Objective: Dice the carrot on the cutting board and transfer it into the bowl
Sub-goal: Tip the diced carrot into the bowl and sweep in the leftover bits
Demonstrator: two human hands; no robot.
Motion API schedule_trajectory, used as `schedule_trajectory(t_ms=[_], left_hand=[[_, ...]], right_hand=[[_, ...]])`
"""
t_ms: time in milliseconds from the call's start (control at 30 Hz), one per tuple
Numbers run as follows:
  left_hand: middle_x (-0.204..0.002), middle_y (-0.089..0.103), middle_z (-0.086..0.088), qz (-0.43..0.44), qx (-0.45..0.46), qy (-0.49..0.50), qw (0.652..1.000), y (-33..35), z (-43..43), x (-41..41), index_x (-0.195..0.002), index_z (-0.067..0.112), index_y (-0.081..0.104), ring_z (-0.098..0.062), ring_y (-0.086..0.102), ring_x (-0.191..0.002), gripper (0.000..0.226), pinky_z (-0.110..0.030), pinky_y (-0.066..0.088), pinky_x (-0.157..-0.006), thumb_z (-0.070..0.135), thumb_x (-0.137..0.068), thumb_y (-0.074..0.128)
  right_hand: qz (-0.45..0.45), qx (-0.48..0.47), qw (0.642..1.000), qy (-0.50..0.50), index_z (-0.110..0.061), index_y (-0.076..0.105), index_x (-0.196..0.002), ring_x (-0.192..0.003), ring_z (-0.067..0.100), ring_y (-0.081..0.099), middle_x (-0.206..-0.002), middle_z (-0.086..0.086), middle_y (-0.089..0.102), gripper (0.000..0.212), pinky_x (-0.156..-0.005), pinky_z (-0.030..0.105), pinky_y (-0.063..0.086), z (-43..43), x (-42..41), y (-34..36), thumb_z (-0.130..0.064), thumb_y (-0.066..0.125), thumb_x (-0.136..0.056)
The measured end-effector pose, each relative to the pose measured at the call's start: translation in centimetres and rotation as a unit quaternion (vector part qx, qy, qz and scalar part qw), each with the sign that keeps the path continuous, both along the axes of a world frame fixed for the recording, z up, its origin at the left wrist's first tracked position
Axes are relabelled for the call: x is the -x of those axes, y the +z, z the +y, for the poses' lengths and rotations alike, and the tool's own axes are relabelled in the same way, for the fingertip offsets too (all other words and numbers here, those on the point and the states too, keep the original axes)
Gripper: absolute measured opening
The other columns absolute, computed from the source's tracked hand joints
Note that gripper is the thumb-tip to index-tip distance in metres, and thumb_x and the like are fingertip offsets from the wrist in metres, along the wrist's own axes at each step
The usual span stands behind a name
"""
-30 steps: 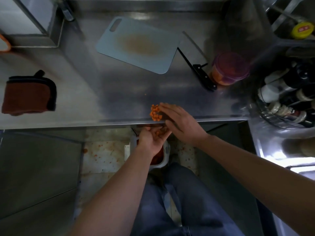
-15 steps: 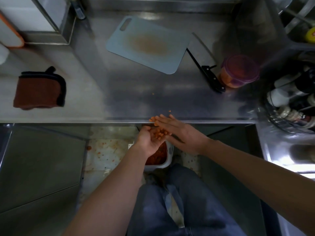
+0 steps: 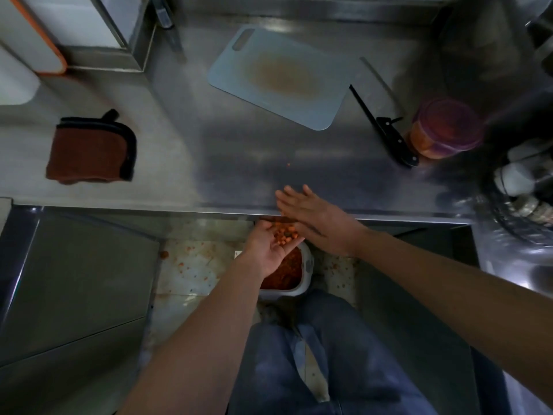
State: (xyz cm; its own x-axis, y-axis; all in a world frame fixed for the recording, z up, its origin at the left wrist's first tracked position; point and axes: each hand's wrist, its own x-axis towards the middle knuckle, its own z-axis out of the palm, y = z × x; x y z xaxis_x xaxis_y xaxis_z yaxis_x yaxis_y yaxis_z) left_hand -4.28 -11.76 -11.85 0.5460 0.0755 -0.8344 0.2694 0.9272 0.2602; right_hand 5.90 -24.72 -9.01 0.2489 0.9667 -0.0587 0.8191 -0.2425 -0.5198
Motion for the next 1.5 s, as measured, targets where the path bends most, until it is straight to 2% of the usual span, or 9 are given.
schedule_trajectory(t_ms=[167, 367, 533, 700, 767, 867, 1000, 1200, 1500], left_hand=[[-0.099, 0.071, -0.018, 0.018, -0.004, 0.002, 1.000, -0.3, -0.3, -0.1, -0.114, 0.001, 0.060, -0.026, 0.072, -0.084, 0.032, -0.040, 0.059, -0.064, 0.022, -0.104, 0.038], [-0.111, 0.067, -0.028, 0.006, 0.007, -0.014, 1.000, -0.2, -0.1, 0.1, -0.124, -0.007, 0.054, -0.034, 0.069, -0.102, 0.034, -0.046, 0.059, -0.080, 0.016, -0.102, 0.043], [-0.107, 0.069, -0.025, 0.008, 0.008, 0.000, 1.000, -0.5, -0.1, 0.1, -0.122, -0.004, 0.057, -0.034, 0.070, -0.097, 0.032, -0.047, 0.059, -0.078, 0.016, -0.100, 0.046], [-0.083, 0.071, -0.015, 0.029, -0.021, -0.014, 0.999, -0.9, -0.6, -0.1, -0.104, -0.001, 0.061, -0.021, 0.073, -0.068, 0.026, -0.037, 0.059, -0.063, 0.018, -0.102, 0.043], [-0.086, 0.068, -0.016, 0.033, -0.021, -0.017, 0.999, -0.8, -0.9, -0.3, -0.103, -0.001, 0.061, -0.021, 0.071, -0.063, 0.024, -0.034, 0.059, -0.056, 0.016, -0.102, 0.044], [-0.093, 0.070, -0.022, 0.013, -0.016, -0.024, 0.999, -0.7, -1.0, -0.3, -0.102, -0.005, 0.063, -0.025, 0.072, -0.077, 0.024, -0.036, 0.060, -0.063, 0.012, -0.100, 0.046], [-0.106, 0.069, -0.025, -0.011, -0.011, -0.032, 0.999, -0.7, -1.0, -0.1, -0.118, -0.009, 0.059, -0.030, 0.070, -0.098, 0.029, -0.040, 0.060, -0.077, 0.009, -0.097, 0.049], [-0.080, 0.072, -0.013, -0.002, -0.041, -0.048, 0.998, -0.7, -1.1, 0.0, -0.096, -0.001, 0.064, -0.020, 0.072, -0.070, 0.020, -0.036, 0.058, -0.072, 0.012, -0.098, 0.049], [-0.092, 0.069, -0.015, 0.015, -0.055, -0.063, 0.996, 0.0, -1.3, 0.4, -0.100, 0.002, 0.064, -0.021, 0.069, -0.083, 0.018, -0.031, 0.058, -0.058, 0.014, -0.098, 0.050]], right_hand=[[0.037, -0.043, 0.998, -0.001, -0.004, 0.037, -0.146, -0.147, 0.018, 0.021, -0.155, 0.009, 0.032, 0.049, -0.123, 0.035, 0.011, -0.8, 0.6, 0.9, -0.025, 0.036, -0.101], [-0.010, 0.028, 0.990, -0.139, -0.008, 0.016, -0.154, -0.150, 0.017, 0.001, -0.162, 0.008, 0.011, 0.058, -0.115, 0.020, -0.014, 3.0, -3.1, 0.5, -0.030, 0.035, -0.104], [-0.038, 0.037, 0.995, -0.081, -0.008, 0.020, -0.152, -0.148, 0.015, 0.001, -0.161, 0.006, 0.015, 0.063, -0.120, 0.036, -0.007, 2.3, -1.7, -0.1, -0.040, 0.022, -0.098], [0.004, -0.010, 1.000, 0.002, -0.007, 0.034, -0.148, -0.148, 0.016, 0.016, -0.157, 0.006, 0.029, 0.053, -0.123, 0.035, 0.003, -1.0, 0.4, 0.1, -0.029, 0.036, -0.100], [0.027, -0.030, 0.999, 0.015, -0.007, 0.038, -0.146, -0.147, 0.015, 0.023, -0.154, 0.006, 0.034, 0.050, -0.123, 0.036, 0.010, -2.0, 1.0, 0.6, -0.023, 0.044, -0.099], [0.032, -0.059, 0.997, -0.034, -0.005, 0.037, -0.147, -0.147, 0.017, 0.023, -0.155, 0.008, 0.033, 0.052, -0.122, 0.037, 0.012, -2.9, 0.7, 0.8, -0.023, 0.045, -0.099], [-0.001, -0.015, 0.987, -0.160, -0.006, 0.023, -0.151, -0.150, 0.016, 0.008, -0.159, 0.007, 0.018, 0.062, -0.123, 0.037, 0.003, -3.9, 0.4, 0.3, -0.039, 0.029, -0.100], [-0.006, -0.012, 0.997, -0.076, -0.005, 0.022, -0.152, -0.150, 0.016, 0.006, -0.161, 0.008, 0.016, 0.058, -0.123, 0.039, 0.002, -4.1, 4.0, -0.6, -0.029, 0.038, -0.102], [0.010, -0.054, 0.996, -0.070, -0.001, 0.038, -0.145, -0.147, 0.023, 0.021, -0.154, 0.013, 0.034, 0.050, -0.121, 0.045, 0.018, -3.6, 4.7, -0.2, -0.018, 0.044, -0.099]])
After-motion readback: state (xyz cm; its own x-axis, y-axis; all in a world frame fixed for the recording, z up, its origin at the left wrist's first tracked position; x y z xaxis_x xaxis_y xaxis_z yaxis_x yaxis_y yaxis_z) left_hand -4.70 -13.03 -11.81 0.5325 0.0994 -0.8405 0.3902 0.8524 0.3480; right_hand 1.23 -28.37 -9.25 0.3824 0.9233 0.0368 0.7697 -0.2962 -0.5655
